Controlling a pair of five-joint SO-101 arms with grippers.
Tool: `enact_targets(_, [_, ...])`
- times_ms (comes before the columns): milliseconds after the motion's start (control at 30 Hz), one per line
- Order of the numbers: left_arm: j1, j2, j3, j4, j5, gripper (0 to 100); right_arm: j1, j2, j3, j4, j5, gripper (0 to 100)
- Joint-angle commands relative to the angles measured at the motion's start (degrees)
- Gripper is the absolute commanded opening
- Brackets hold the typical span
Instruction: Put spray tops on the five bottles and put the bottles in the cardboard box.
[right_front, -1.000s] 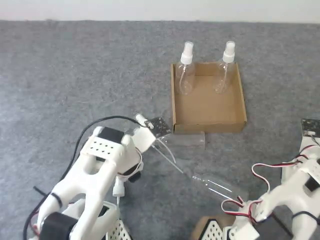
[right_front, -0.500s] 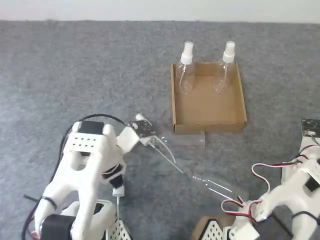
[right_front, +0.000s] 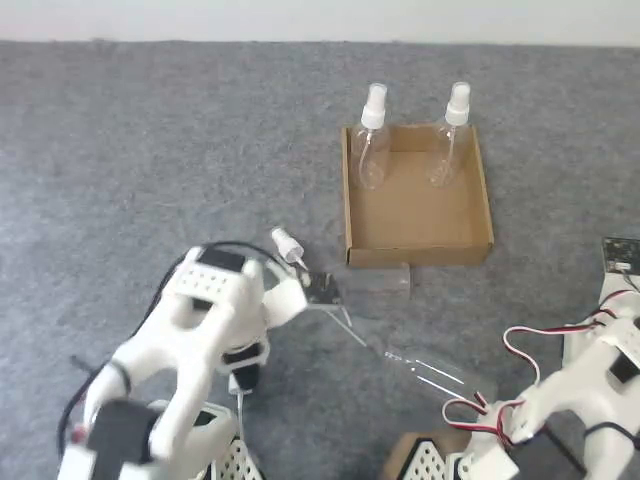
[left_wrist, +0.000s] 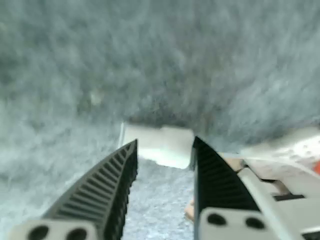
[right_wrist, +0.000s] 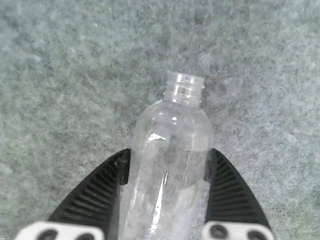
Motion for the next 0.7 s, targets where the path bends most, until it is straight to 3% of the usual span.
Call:
enact_targets(0, [0.18,6.33,-2.24,-4.57,4.13,13,0.40,-0.57,-0.18,-0.13,0.70,10.6])
enact_targets(333, [-2.29,-2.29,-3.30,-10.20,17.49,15,0.22,-0.57,-0.26,-0.22,0.70,10.6])
enact_targets(433, [-6.95,-12.92,-2.86,-8.70,15.56,15,0.31,-0.57,-0.26,-0.22,0.70,10.6])
enact_targets(600, [-19.08,-27.08,-2.42,3.25,5.98,15,0.40,-0.57,-0.18,-0.22,0.70,10.6])
enact_targets(667, [-24.97,-31.56,-0.84,2.02,4.75,15,0.13,-0.57,-0.18,-0.22,0.53,10.6])
